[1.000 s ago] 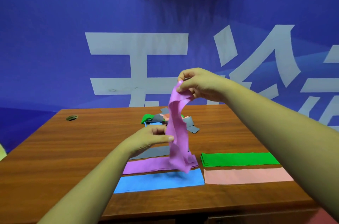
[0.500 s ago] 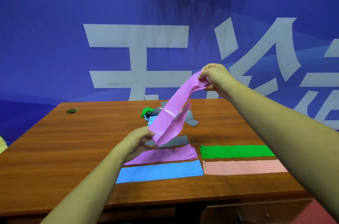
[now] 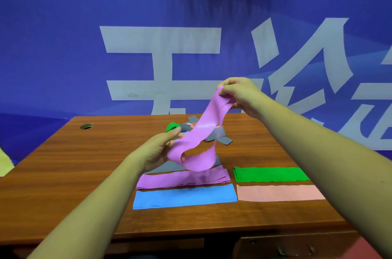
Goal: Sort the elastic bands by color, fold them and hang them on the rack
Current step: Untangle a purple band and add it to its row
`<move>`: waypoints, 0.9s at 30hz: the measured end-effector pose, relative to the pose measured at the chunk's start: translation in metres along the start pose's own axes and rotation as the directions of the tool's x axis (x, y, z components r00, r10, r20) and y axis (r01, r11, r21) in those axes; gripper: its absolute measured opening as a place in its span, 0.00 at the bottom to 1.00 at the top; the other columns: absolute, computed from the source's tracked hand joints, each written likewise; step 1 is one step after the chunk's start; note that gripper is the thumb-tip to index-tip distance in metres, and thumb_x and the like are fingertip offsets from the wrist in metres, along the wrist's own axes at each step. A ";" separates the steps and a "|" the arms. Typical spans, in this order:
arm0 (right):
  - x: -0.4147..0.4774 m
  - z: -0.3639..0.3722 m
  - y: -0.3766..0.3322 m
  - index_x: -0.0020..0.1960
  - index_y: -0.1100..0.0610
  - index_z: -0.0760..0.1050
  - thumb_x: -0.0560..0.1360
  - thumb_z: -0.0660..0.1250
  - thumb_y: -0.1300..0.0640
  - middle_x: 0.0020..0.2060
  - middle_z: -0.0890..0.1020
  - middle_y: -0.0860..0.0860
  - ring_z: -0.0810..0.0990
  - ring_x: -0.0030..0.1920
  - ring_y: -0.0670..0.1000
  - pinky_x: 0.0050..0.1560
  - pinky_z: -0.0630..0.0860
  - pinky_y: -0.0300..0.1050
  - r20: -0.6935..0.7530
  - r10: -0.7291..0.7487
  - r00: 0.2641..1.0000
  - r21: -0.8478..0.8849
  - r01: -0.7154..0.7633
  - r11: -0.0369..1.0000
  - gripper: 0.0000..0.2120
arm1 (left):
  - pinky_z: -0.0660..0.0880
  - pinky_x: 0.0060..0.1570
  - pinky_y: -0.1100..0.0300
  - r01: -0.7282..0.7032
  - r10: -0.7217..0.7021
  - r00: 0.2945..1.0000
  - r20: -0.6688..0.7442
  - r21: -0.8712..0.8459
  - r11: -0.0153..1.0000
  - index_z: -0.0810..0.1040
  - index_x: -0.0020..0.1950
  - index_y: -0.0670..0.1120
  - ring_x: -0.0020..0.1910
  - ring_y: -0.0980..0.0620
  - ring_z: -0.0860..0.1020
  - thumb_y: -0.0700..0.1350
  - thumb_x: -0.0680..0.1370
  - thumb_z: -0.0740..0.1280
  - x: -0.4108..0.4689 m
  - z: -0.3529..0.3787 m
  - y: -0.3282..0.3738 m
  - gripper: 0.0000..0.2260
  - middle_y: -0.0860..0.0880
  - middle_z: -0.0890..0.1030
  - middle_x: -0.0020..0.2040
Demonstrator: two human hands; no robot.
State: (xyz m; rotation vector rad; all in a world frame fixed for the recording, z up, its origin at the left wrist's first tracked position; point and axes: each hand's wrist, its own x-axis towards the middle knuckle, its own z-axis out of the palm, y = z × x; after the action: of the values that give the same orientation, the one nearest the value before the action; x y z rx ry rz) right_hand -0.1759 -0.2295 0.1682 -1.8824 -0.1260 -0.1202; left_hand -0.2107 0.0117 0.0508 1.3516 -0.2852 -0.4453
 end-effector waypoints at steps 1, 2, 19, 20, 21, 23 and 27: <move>-0.001 0.002 -0.001 0.46 0.57 0.78 0.74 0.64 0.66 0.35 0.78 0.51 0.75 0.32 0.47 0.28 0.73 0.36 0.002 -0.010 1.000 -0.005 0.010 1.000 0.06 | 0.79 0.34 0.61 0.009 -0.008 1.000 -0.015 0.022 1.000 0.82 0.54 0.41 0.31 0.52 0.81 0.52 0.78 0.65 0.000 0.006 0.003 0.15 0.45 0.85 0.41; -0.001 0.004 0.000 0.47 0.58 0.79 0.74 0.65 0.65 0.34 0.78 0.51 0.74 0.31 0.46 0.26 0.71 0.35 0.000 -0.018 1.000 -0.015 0.018 1.000 0.06 | 0.78 0.35 0.61 0.000 0.001 1.000 -0.016 0.077 0.997 0.82 0.52 0.42 0.33 0.52 0.80 0.50 0.79 0.64 0.002 0.010 0.004 0.13 0.46 0.85 0.42; 0.000 0.020 0.022 0.52 0.62 0.79 0.74 0.65 0.64 0.46 0.78 0.56 0.75 0.36 0.51 0.35 0.73 0.41 -0.019 0.028 0.999 -0.319 -0.033 0.947 0.08 | 0.71 0.50 0.56 -0.371 0.415 0.901 -0.123 0.275 0.887 0.85 0.47 0.49 0.43 0.52 0.75 0.50 0.74 0.70 0.007 0.035 0.065 0.07 0.49 0.82 0.43; -0.002 0.022 0.016 0.52 0.58 0.79 0.75 0.65 0.63 0.46 0.80 0.54 0.75 0.36 0.49 0.35 0.71 0.38 -0.029 -0.044 0.999 -0.305 0.033 0.952 0.08 | 0.72 0.50 0.55 -0.380 0.427 0.895 -0.132 0.280 0.882 0.85 0.48 0.48 0.44 0.52 0.75 0.49 0.76 0.70 0.010 0.038 0.069 0.07 0.48 0.82 0.45; -0.004 0.024 0.008 0.51 0.56 0.80 0.76 0.65 0.61 0.45 0.81 0.54 0.77 0.37 0.48 0.36 0.72 0.38 -0.042 -0.117 0.992 -0.258 0.103 0.961 0.07 | 0.72 0.51 0.55 -0.388 0.438 0.888 -0.139 0.285 0.877 0.85 0.50 0.48 0.45 0.52 0.76 0.48 0.77 0.69 0.012 0.040 0.074 0.07 0.47 0.83 0.47; -0.010 0.024 -0.006 0.48 0.55 0.81 0.77 0.65 0.57 0.45 0.83 0.56 0.80 0.41 0.48 0.42 0.75 0.44 -0.064 -0.240 0.969 -0.117 0.231 0.966 0.05 | 0.74 0.52 0.53 -0.403 0.461 0.876 -0.145 0.306 0.863 0.84 0.54 0.46 0.48 0.51 0.78 0.47 0.79 0.68 0.015 0.044 0.082 0.09 0.44 0.84 0.51; -0.022 0.021 -0.016 0.51 0.55 0.80 0.75 0.71 0.52 0.43 0.84 0.53 0.81 0.42 0.45 0.47 0.79 0.46 0.065 -0.409 0.910 -0.051 0.412 0.910 0.08 | 0.75 0.58 0.50 -0.431 0.492 0.859 -0.140 0.320 0.844 0.83 0.55 0.47 0.55 0.44 0.81 0.39 0.79 0.66 0.015 0.046 0.090 0.09 0.43 0.84 0.54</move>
State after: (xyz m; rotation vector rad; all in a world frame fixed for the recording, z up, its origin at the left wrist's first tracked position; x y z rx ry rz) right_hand -0.1997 -0.2047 0.1738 -1.8999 -0.5631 -0.3663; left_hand -0.2050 -0.0218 0.1468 1.5317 -0.4937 0.1614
